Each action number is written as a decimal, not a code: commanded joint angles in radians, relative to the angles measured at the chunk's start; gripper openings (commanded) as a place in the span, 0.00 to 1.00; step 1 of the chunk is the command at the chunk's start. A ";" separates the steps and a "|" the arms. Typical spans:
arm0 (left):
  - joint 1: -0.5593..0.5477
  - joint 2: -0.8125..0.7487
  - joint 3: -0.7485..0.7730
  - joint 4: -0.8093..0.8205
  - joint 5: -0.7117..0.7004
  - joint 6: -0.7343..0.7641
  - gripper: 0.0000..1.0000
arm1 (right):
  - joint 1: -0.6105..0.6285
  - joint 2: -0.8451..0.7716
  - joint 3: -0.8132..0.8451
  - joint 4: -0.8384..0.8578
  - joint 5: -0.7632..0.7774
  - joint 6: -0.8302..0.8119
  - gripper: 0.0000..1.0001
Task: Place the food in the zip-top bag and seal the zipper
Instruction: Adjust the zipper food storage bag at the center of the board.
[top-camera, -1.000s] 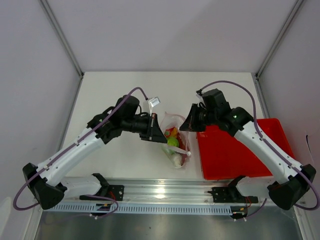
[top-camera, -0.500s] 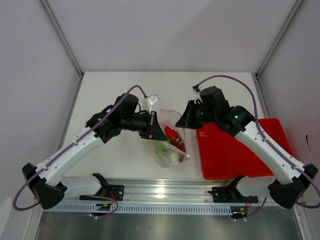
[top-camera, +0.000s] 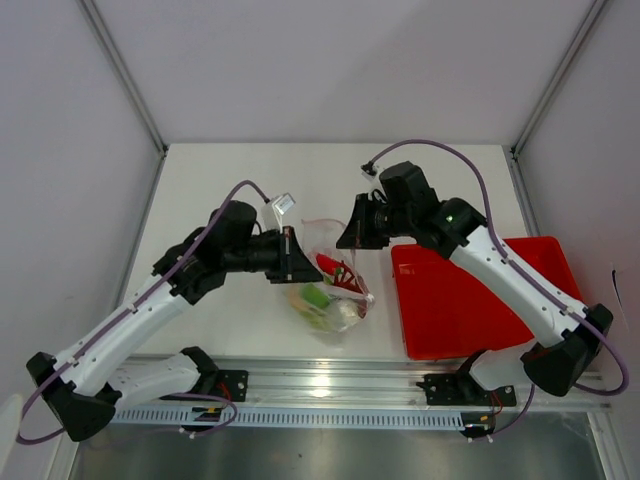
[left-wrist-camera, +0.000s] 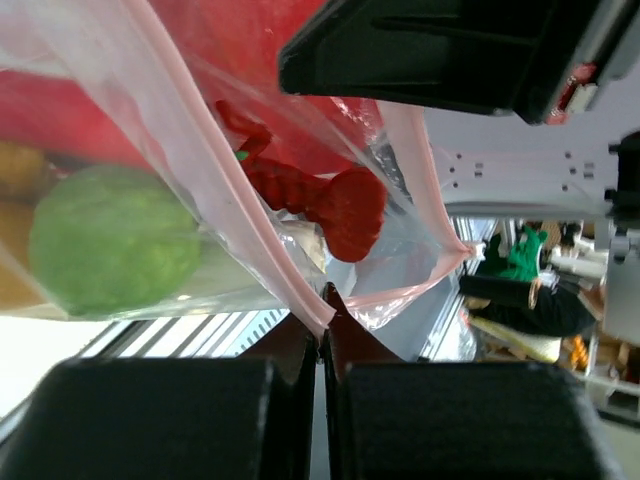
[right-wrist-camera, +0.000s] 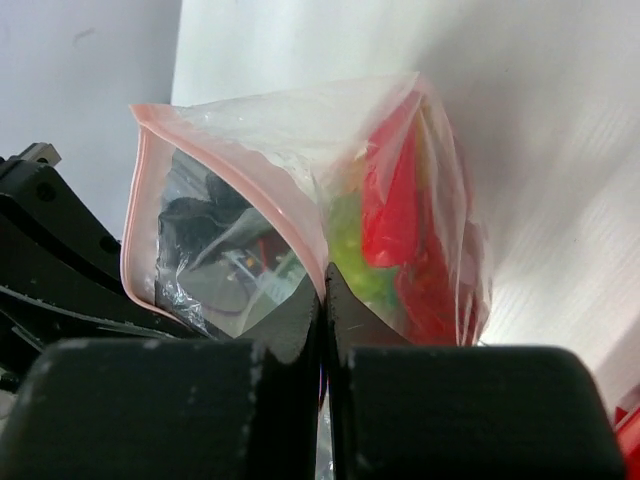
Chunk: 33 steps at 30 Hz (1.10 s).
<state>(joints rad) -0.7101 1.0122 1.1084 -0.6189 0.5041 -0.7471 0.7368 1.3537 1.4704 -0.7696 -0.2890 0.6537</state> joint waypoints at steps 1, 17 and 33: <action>0.006 -0.070 -0.028 0.085 -0.082 -0.144 0.01 | 0.006 0.001 0.027 0.079 0.000 -0.077 0.01; -0.005 -0.267 -0.099 0.165 -0.372 -0.331 0.00 | -0.059 -0.311 -0.103 0.115 0.021 -0.226 0.88; -0.006 -0.190 -0.010 0.169 -0.398 -0.325 0.00 | 0.348 -0.625 -0.693 0.599 0.523 -0.107 0.83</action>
<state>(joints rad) -0.7132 0.8219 1.0340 -0.5396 0.1070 -1.0492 1.0199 0.7033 0.7380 -0.3336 0.0017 0.5797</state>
